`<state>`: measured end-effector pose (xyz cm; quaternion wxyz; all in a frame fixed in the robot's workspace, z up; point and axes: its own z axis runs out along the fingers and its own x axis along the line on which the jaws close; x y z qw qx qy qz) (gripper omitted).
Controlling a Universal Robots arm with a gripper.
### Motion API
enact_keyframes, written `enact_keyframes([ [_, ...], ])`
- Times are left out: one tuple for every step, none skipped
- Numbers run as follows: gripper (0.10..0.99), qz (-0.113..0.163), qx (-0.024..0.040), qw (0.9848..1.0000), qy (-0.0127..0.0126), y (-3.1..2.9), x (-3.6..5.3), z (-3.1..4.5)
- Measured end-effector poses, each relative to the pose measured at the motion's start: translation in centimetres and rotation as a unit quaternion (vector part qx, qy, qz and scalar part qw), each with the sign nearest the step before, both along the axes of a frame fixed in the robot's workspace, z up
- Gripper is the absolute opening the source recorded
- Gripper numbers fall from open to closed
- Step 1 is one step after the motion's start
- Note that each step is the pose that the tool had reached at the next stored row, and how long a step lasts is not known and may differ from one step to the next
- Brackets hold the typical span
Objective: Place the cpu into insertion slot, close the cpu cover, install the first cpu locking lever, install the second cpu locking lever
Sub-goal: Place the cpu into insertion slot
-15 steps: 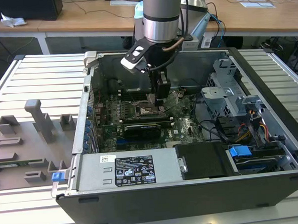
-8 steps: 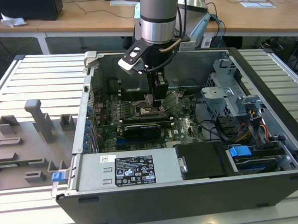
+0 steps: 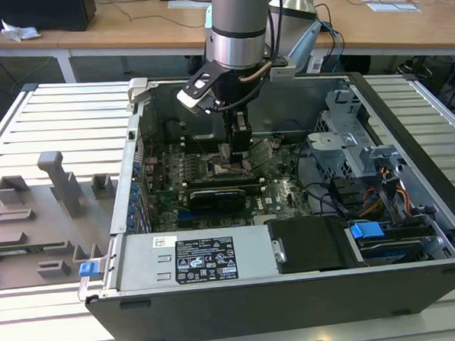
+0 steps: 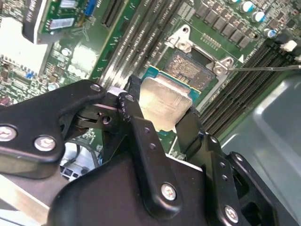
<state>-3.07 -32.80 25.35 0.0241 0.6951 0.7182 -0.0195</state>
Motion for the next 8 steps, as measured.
enact_keyframes([
  [0.545,0.0,-0.0001,1.0,0.0,0.28,0.0,-0.01],
  [0.545,0.0,-0.0001,1.0,0.0,0.48,0.0,-0.01],
  [0.545,0.0,-0.0001,1.0,0.0,0.65,0.0,-0.02],
  [0.545,0.0,-0.0001,1.0,0.0,0.73,0.0,-0.04],
  [0.545,0.0,-0.0001,1.0,0.0,0.75,0.0,-0.04],
  [0.545,0.0,-0.0001,1.0,0.0,0.75,0.0,-0.05],
  [0.545,0.0,0.0,1.0,-0.0001,0.75,0.0,-0.1],
  [0.545,0.0,-0.0001,1.0,0.0,0.75,0.0,-0.16],
])
